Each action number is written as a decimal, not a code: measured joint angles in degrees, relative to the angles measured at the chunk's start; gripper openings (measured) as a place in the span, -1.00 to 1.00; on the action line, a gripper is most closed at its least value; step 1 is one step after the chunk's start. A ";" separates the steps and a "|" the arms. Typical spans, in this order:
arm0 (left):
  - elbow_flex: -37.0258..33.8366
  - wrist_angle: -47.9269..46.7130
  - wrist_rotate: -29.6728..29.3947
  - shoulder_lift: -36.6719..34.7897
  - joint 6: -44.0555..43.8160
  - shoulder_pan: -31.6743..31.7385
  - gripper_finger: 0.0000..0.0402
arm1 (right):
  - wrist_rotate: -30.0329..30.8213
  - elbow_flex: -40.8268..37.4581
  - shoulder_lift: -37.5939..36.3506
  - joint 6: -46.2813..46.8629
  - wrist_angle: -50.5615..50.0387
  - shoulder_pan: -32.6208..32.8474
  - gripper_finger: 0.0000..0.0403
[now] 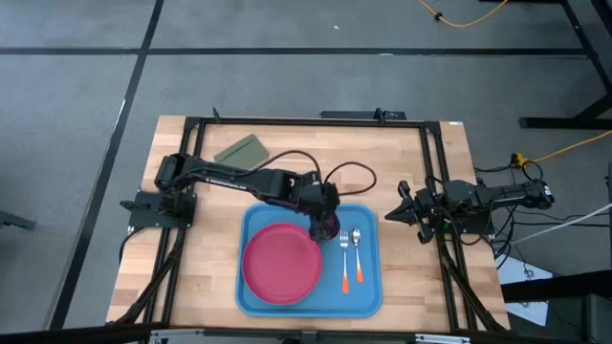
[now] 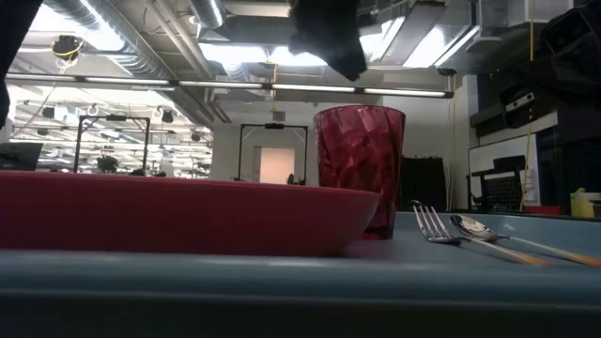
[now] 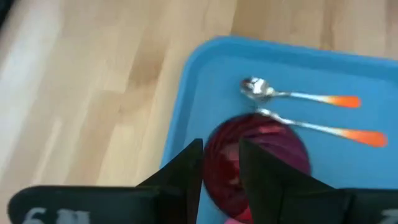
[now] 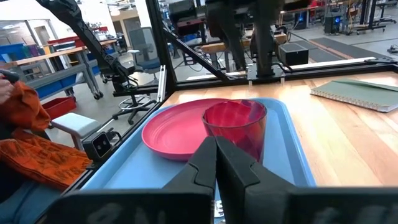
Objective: Pick and place plate/cup/fork/spoon on tray
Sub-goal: Return to Home Position
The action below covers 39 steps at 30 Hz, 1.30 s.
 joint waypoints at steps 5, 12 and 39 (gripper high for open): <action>0.57 0.72 -4.92 -0.54 0.06 -1.82 -0.53 | -0.02 0.00 0.04 0.02 -0.06 0.00 -0.96; 0.56 1.99 -6.24 -0.89 5.74 -3.19 -0.53 | -0.02 0.00 -0.03 0.00 -0.06 0.00 -0.96; 0.58 8.59 -10.70 -8.36 15.26 -2.26 -0.53 | -0.02 0.00 -0.03 0.00 -0.02 0.00 -0.96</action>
